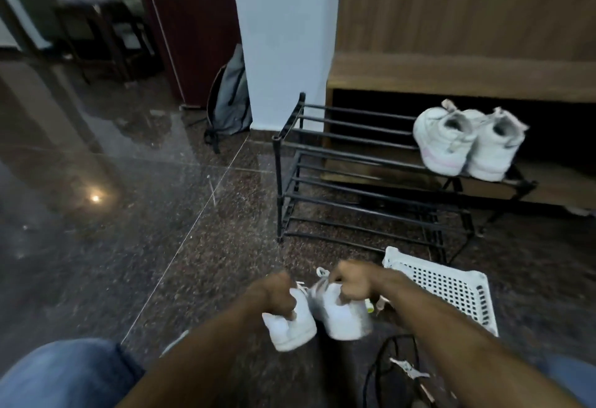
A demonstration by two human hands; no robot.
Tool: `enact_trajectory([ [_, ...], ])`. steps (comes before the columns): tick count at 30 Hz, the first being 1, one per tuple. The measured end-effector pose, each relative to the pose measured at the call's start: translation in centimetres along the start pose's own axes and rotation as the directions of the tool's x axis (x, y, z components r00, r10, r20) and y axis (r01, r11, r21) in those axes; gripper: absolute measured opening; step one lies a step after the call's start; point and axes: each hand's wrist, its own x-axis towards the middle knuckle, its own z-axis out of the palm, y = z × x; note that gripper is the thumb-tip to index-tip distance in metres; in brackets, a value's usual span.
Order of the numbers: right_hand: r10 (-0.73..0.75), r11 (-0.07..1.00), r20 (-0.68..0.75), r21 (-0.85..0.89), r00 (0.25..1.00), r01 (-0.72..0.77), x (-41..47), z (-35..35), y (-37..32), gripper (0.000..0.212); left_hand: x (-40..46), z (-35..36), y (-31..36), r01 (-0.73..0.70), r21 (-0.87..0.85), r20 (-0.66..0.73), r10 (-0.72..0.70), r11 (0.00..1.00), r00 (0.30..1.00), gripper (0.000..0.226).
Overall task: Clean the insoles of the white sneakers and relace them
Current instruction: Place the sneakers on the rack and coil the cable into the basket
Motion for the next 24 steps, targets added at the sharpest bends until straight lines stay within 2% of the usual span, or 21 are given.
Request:
enact_trajectory([
  [4,0.0,1.0,-0.026,-0.025,1.0,-0.001,-5.5,-6.1,0.3,0.027,-3.3,-5.8,4.9,-0.222,-0.015,-0.005,0.222,0.975,0.975,0.037],
  [8,-0.028,0.998,-0.119,-0.061,0.992,0.02,-11.2,-12.4,0.0,0.019,-6.2,-12.3,9.1,-0.384,-0.007,-0.031,0.384,0.923,0.923,0.019],
  [10,-0.028,0.999,-0.19,-0.039,0.981,0.021,-14.0,-15.4,-0.1,0.007,-7.7,-15.6,10.7,-0.427,0.036,-0.074,0.429,0.903,0.9,0.019],
  [14,-0.022,1.0,-0.381,0.005,0.924,0.027,-18.7,-20.8,-0.2,0.013,-10.3,-21.9,13.2,-0.484,0.139,-0.188,0.502,0.864,0.844,0.026],
  [17,-0.001,1.0,-0.529,-0.007,0.849,-0.003,-20.5,-23.7,0.3,0.007,-10.8,-25.6,14.1,-0.474,0.187,-0.3,0.51,0.86,0.807,0.03],
  [20,0.008,0.997,-0.673,-0.049,0.739,-0.055,-19.4,-25.3,1.0,0.015,-8.7,-27.4,14.4,-0.414,0.257,-0.418,0.487,0.873,0.767,0.038],
  [24,0.024,0.969,-0.782,-0.134,0.623,-0.205,-14.2,-24.5,2.2,0.014,-3.0,-26.8,14.2,-0.232,0.362,-0.515,0.401,0.903,0.757,0.053],
])
